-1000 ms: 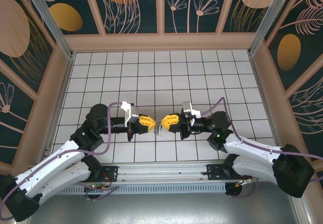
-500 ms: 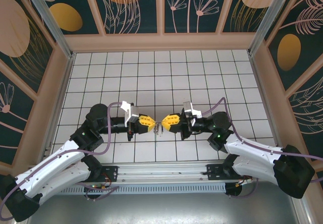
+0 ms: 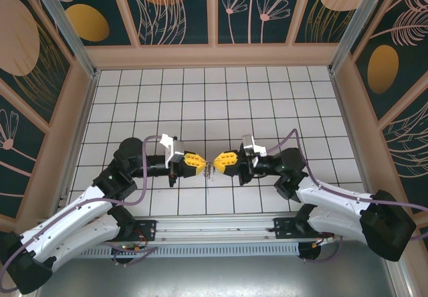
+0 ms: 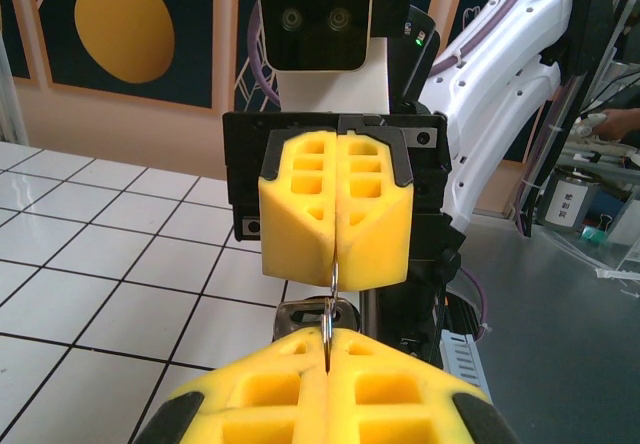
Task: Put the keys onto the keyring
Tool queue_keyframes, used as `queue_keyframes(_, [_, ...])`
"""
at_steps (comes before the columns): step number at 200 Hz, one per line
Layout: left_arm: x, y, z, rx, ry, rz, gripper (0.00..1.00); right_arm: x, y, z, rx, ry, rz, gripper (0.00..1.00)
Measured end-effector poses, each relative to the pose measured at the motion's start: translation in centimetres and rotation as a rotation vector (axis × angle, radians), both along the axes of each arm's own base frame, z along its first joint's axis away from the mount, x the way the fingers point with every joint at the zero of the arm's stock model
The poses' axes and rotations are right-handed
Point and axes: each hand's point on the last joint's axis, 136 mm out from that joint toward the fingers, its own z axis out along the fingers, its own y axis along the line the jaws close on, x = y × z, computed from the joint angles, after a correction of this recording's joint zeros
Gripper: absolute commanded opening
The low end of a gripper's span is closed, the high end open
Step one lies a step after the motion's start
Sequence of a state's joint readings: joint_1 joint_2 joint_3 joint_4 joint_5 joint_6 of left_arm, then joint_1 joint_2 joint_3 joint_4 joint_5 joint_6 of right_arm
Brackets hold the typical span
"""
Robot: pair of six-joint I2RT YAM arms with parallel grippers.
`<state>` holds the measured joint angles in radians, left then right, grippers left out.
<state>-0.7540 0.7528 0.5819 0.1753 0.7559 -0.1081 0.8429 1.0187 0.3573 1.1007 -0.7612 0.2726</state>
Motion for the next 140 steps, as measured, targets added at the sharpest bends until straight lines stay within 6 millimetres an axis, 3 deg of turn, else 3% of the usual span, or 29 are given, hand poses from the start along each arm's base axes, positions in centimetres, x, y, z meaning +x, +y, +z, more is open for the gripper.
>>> queue_keyframes(140, [-0.01,0.0,-0.01,0.0,0.0,0.0,0.0,0.05,-0.02,0.08,0.006,0.005,0.007,0.0])
